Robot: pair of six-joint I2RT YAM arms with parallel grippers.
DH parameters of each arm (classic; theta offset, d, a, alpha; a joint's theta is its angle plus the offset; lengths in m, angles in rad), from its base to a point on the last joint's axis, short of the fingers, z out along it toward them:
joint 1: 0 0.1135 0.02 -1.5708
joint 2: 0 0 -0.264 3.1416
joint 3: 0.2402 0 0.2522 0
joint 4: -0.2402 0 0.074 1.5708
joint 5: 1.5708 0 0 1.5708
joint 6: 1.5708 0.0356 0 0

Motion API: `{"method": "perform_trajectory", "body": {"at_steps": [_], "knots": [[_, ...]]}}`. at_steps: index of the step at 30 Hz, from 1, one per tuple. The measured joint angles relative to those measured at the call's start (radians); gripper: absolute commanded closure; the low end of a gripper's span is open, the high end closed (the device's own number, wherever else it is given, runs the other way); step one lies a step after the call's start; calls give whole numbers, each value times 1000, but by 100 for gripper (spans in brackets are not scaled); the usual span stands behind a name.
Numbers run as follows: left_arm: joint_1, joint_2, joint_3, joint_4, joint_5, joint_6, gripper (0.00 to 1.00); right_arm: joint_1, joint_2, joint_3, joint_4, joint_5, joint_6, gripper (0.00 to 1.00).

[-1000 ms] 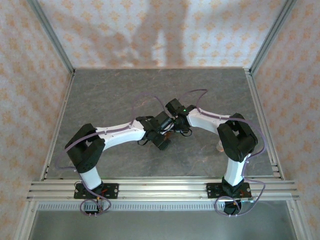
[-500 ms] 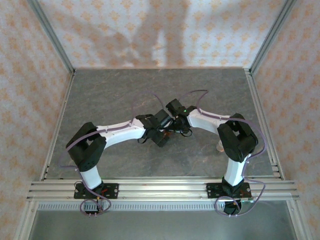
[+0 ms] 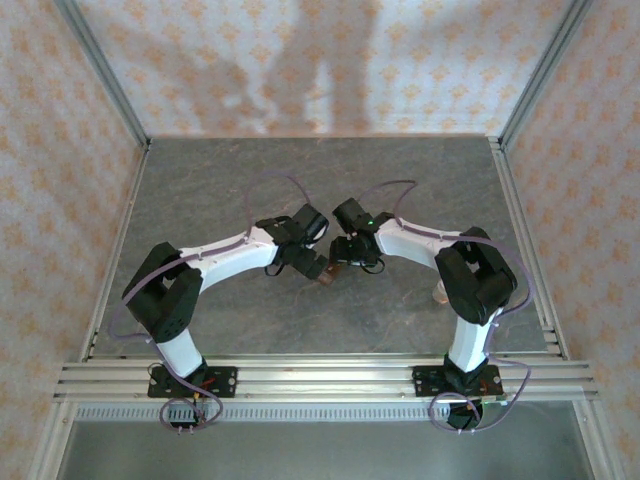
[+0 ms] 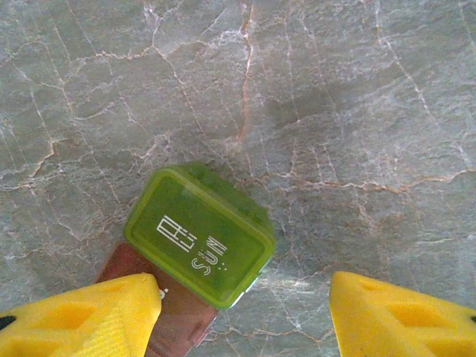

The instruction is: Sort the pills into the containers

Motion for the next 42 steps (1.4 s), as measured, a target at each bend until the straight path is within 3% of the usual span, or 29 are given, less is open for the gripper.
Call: {"method": "perform_trajectory", "body": {"at_steps": [19,25,32,42], "knots": [[37,13,-31,48,27,-3,0,0,-1,16,-27,-4,5,36],[48,15,26,41,30,1,0,0,-1,72,-83,-11,2,29],[68,8,73,11,30,8,0,-4,-65,74,-101,-21,17,28],[196,-185,53,35,80,-93,0,116,-138,-40,-48,-79,105,28]]}}
